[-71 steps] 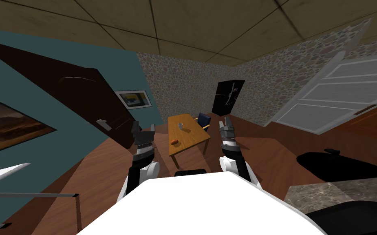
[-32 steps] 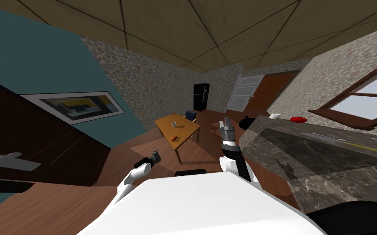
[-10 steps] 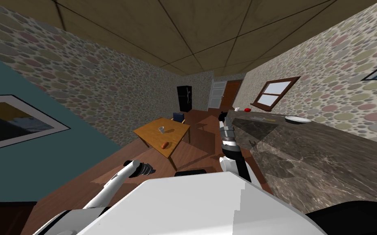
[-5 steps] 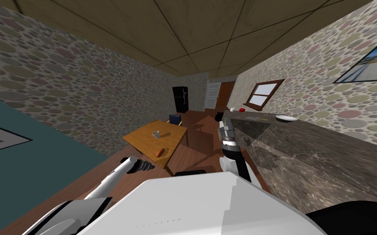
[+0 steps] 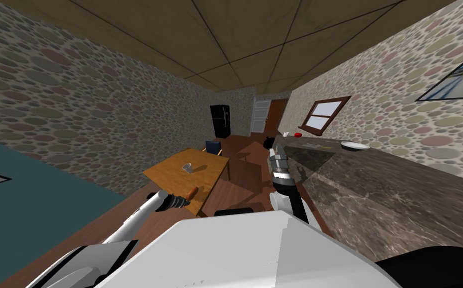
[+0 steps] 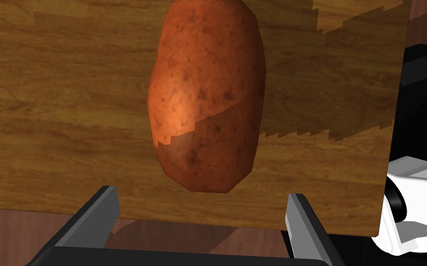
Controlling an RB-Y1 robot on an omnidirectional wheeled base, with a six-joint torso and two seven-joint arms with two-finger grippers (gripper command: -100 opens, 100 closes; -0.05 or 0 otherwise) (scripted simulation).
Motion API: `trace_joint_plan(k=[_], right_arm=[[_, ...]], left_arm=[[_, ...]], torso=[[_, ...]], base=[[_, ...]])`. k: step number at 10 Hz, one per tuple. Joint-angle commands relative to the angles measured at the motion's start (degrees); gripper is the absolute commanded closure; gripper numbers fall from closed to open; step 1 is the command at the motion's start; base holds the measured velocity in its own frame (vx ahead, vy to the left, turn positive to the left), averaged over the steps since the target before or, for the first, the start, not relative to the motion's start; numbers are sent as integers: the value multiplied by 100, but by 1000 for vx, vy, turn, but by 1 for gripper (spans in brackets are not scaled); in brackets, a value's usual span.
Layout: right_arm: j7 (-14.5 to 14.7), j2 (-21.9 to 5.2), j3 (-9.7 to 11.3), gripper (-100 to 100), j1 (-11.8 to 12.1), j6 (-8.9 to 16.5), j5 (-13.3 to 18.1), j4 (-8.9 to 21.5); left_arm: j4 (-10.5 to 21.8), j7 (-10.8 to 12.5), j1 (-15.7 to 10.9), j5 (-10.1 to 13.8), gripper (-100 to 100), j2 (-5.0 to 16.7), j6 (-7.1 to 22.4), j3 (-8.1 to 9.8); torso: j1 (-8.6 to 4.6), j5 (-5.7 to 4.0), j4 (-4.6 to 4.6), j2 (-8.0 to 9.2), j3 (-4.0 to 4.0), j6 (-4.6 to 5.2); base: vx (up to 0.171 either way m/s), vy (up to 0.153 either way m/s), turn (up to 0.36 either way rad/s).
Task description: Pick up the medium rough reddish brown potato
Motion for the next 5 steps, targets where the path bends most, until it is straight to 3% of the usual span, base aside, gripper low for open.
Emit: trace_joint_plan(k=[1,2,3,4,5], right_arm=[[0,0,0,0,0,0,0,0],[0,0,0,0,-1,0,0,0],[0,0,0,0,0,0,0,0],[0,0,0,0,0,0,0,0],[0,0,0,0,1,0,0,0]], left_arm=[[40,-242,37,-14,-100,6,65,116],[109,-438,165,-42,-100,-13,153,366],[109,-616,165,-42,-100,-13,153,369],[177,-778,292,-71,-100,-31,240,620],[177,-963,292,-71,-100,-31,240,622]], torso=[[0,0,0,0,0,0],[-2,-2,-2,-9,-6,6],[4,0,-5,-24,-14,2],[5,0,-5,-22,-14,5],[1,0,-7,-33,-19,2]], base=[[109,-48,87],[152,-26,105],[132,-27,74],[168,-40,153],[131,-44,69]])
